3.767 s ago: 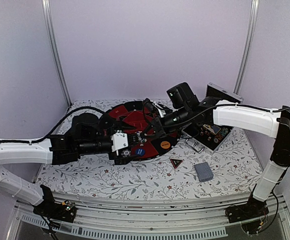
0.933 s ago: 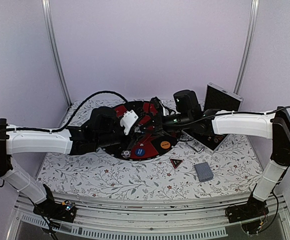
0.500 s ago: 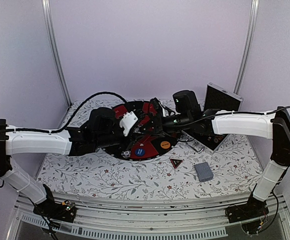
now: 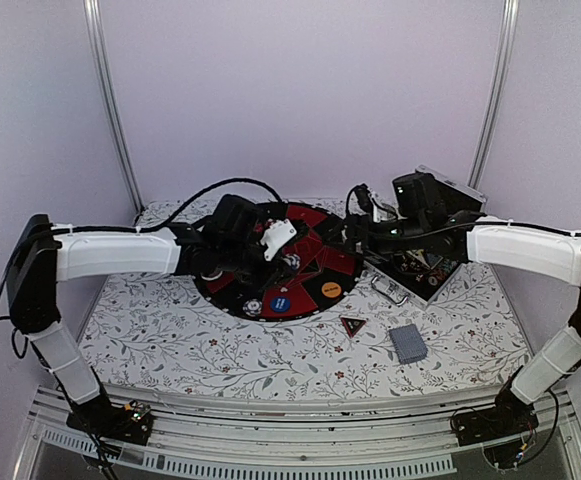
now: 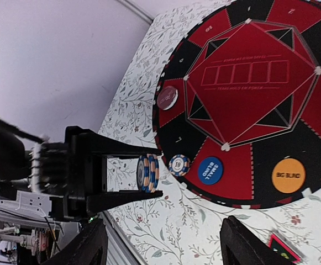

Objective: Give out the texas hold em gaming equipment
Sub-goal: Pass from the right arm to the left, then place the poker chips pile at the big blind area.

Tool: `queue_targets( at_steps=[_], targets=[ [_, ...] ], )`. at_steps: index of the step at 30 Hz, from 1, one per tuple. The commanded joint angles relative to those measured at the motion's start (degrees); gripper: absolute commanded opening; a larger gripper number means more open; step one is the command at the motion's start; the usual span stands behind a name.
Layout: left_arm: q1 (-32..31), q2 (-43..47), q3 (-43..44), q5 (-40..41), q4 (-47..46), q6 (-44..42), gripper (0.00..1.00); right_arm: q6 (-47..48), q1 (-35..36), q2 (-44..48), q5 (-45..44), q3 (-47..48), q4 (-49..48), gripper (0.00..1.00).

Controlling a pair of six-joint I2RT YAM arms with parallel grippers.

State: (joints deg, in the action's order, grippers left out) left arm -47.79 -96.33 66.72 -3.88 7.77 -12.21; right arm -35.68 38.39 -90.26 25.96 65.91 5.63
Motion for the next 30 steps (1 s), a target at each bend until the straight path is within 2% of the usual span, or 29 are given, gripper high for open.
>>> queue_targets(
  at_steps=[1, 6, 10, 16, 21, 30],
  targets=[
    [2.59, -8.77, 10.71, -3.42, 11.66, -1.82, 0.01, 3.5, -4.83, 6.82, -5.15, -3.82, 4.56, 0.72],
    [3.14, -23.21, 24.51, -2.12, 21.73, -4.5, 0.0, 6.1, -7.89, 11.11, -9.32, -6.1, 8.92, 0.72],
    [3.1, -31.56, 33.22, -4.6, 27.57, -5.79, 0.02, 7.49, -8.2, 12.06, -11.1, -6.46, 11.25, 0.72],
    [3.61, -38.13, 41.45, -6.16, 31.32, -8.76, 0.07, 8.4, -8.24, 12.12, -12.03, -6.46, 12.07, 0.72],
    [4.7, -41.47, 46.38, -7.75, 34.15, -12.79, 0.21, 8.91, -8.24, 12.04, -12.7, -6.0, 12.71, 0.72],
    [5.17, -46.26, 51.54, -8.34, 38.37, -18.95, 0.36, 9.65, -8.24, 12.43, -13.56, -5.32, 14.12, 0.72]
  ],
)
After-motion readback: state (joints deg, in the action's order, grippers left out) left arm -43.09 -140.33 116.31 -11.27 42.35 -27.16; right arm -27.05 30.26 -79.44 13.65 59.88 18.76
